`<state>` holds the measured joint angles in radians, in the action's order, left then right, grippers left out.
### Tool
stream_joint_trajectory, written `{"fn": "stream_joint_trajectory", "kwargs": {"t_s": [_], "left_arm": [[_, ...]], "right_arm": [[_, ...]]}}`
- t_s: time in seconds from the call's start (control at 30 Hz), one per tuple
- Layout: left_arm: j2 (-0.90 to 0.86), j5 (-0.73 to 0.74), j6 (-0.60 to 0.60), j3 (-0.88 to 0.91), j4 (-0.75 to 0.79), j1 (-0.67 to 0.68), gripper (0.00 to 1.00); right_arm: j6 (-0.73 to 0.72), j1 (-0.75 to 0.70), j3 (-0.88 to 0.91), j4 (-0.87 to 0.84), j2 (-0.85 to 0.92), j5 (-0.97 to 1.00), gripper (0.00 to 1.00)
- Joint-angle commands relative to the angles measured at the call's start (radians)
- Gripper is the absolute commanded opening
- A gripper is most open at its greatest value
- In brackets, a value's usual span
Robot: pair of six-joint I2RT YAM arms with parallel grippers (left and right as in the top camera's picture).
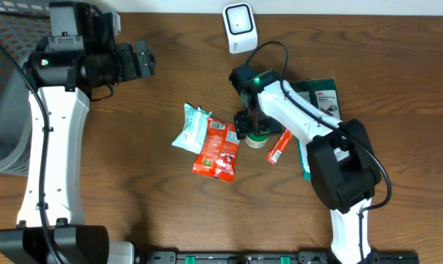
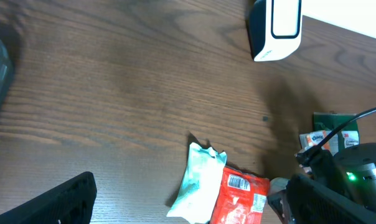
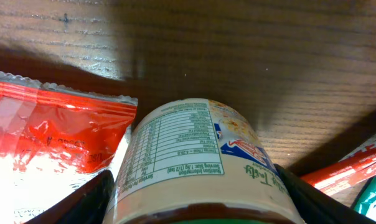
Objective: Scan the item barcode
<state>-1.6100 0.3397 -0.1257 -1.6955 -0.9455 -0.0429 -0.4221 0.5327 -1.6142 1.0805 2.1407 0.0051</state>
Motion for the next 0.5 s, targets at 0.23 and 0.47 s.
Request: {"fn": "stream_joint_trajectory", "kwargs": {"t_s": [0.23, 0.47], "left_arm": [[-0.004, 0.011, 0.010, -0.010, -0.004, 0.000, 0.97], [-0.004, 0.011, 0.010, -0.010, -0.004, 0.000, 0.97]], "right_arm": [[-0.015, 0.009, 0.008, -0.003, 0.005, 0.023, 0.59], [-0.009, 0.001, -0.071, 0.052, -0.012, 0.023, 0.52]]}}
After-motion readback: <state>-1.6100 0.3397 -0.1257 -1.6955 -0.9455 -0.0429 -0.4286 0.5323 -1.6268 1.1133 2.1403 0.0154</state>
